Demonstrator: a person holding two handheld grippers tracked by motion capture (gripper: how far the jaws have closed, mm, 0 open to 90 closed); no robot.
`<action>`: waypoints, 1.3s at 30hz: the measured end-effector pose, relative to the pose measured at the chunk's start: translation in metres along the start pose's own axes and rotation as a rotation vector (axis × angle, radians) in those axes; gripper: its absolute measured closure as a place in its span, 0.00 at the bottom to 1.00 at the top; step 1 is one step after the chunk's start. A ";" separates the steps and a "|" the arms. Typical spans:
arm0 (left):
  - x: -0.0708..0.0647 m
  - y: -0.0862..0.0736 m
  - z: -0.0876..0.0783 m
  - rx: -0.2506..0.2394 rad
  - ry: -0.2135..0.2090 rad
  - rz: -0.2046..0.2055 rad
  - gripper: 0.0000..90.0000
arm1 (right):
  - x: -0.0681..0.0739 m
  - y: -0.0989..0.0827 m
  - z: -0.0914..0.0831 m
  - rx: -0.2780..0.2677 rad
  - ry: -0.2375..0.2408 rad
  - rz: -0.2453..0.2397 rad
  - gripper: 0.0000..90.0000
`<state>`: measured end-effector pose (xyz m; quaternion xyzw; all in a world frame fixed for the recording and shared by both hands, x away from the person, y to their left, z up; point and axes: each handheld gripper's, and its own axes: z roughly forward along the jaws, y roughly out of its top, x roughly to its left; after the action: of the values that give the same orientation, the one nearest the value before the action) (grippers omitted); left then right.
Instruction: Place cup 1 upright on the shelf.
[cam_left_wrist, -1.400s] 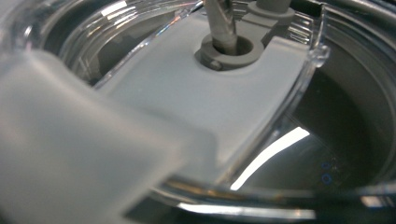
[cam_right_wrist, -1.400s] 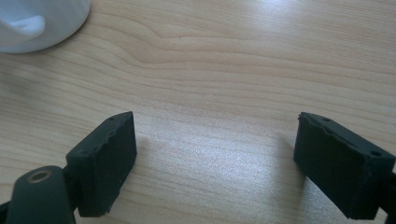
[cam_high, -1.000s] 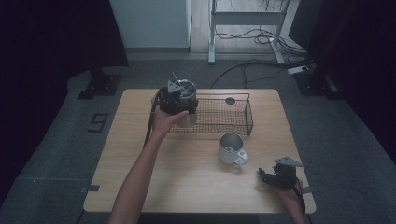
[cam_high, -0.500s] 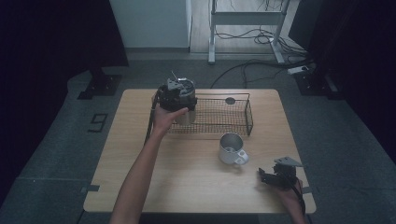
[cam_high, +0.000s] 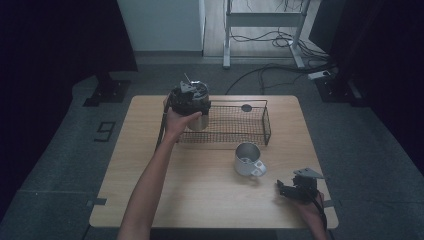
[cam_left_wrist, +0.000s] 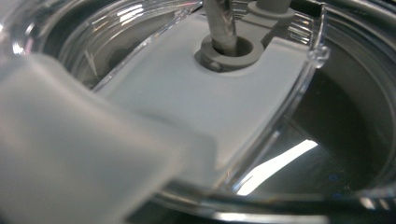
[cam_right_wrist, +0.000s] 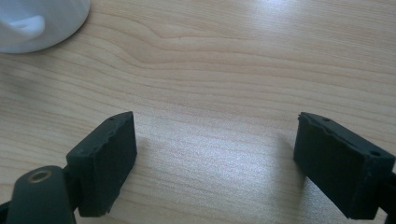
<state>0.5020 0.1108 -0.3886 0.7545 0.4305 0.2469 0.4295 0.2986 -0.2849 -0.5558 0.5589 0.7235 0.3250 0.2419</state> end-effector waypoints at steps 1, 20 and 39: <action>0.001 0.000 0.001 0.001 -0.006 -0.005 0.05 | 0.000 0.000 0.000 0.000 0.000 0.000 0.14; 0.013 -0.009 0.022 0.025 0.010 -0.035 0.05 | 0.000 0.000 0.000 0.000 0.000 0.000 0.14; 0.005 -0.017 0.040 0.063 0.015 -0.024 0.05 | 0.000 0.000 0.000 0.000 0.000 0.000 0.14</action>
<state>0.5271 0.1018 -0.4239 0.7604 0.4505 0.2337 0.4053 0.2986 -0.2849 -0.5558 0.5591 0.7234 0.3250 0.2419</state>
